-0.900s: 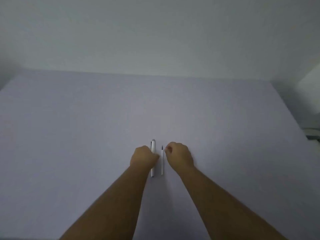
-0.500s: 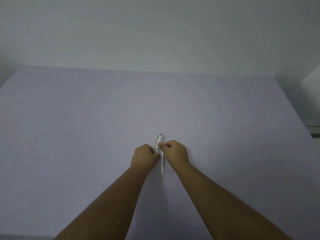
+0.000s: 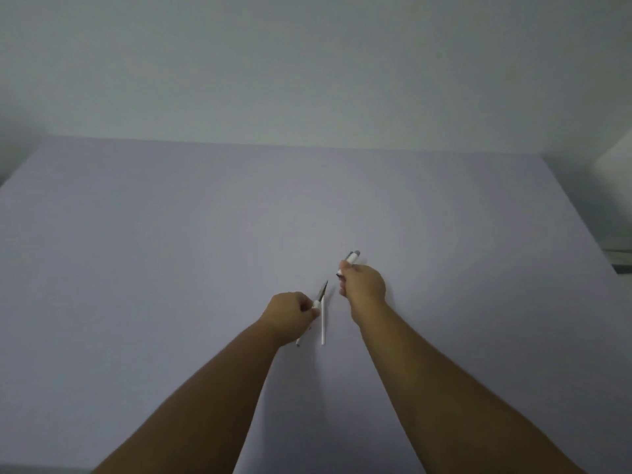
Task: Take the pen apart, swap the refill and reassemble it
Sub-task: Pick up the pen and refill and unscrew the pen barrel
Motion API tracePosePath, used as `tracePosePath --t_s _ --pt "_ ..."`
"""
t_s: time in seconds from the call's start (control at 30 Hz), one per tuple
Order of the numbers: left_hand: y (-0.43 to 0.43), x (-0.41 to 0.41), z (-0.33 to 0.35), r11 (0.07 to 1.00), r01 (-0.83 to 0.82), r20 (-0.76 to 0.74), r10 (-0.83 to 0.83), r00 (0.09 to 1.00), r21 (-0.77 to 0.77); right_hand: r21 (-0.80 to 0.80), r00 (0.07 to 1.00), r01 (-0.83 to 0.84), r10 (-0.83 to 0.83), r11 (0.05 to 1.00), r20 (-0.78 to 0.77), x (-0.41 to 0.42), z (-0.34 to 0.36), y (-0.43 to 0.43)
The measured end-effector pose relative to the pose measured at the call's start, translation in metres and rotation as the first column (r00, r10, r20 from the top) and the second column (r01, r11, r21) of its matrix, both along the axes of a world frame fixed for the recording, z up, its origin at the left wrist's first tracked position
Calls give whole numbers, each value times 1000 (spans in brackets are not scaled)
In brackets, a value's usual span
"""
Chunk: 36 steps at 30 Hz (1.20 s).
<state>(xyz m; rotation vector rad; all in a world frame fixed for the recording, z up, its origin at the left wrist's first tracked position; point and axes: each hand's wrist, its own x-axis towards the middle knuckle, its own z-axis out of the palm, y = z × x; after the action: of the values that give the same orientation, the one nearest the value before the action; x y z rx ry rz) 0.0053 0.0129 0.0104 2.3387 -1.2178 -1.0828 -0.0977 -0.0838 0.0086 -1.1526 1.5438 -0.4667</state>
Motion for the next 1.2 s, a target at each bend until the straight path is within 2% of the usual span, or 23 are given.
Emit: tracePosePath --t_s 0.07,0.13,0.37,0.5,0.7,0.83,0.9,1.0,1.13,1.2 --pt "3 2 -3 999 -48 -8 48 999 -9 -63 969 -212 201 975 -146 -6 0 -4" --pt "3 2 -4 996 -89 -19 89 996 -27 -97 893 -367 321 925 -317 -10 -3 -1" --pt "2 4 -4 983 -172 -26 171 985 -58 -106 707 -580 434 808 -559 -17 -19 8" --pt "3 5 -5 984 -169 -27 168 985 -46 -113 687 -601 440 791 -578 -18 -22 8" --pt "3 4 -3 985 -160 -27 158 987 -66 -138 715 -591 437 795 -546 -21 -25 9" --pt "3 3 1 986 -137 -24 135 991 -92 -179 778 -528 388 830 -495 -20 -17 10" --pt "2 2 4 989 -107 2 108 994 -103 -225 844 -462 347 858 -410 -18 -8 10" --pt "0 0 8 988 -73 29 78 997 -138 -133 932 -349 328 928 -157 -9 6 13" --pt "-1 -3 15 987 -31 21 35 999 -158 -85 945 -328 327 941 -25 -4 12 14" --pt "-2 -3 18 985 -54 -62 44 997 -162 -70 953 -295 299 953 45 -5 14 12"
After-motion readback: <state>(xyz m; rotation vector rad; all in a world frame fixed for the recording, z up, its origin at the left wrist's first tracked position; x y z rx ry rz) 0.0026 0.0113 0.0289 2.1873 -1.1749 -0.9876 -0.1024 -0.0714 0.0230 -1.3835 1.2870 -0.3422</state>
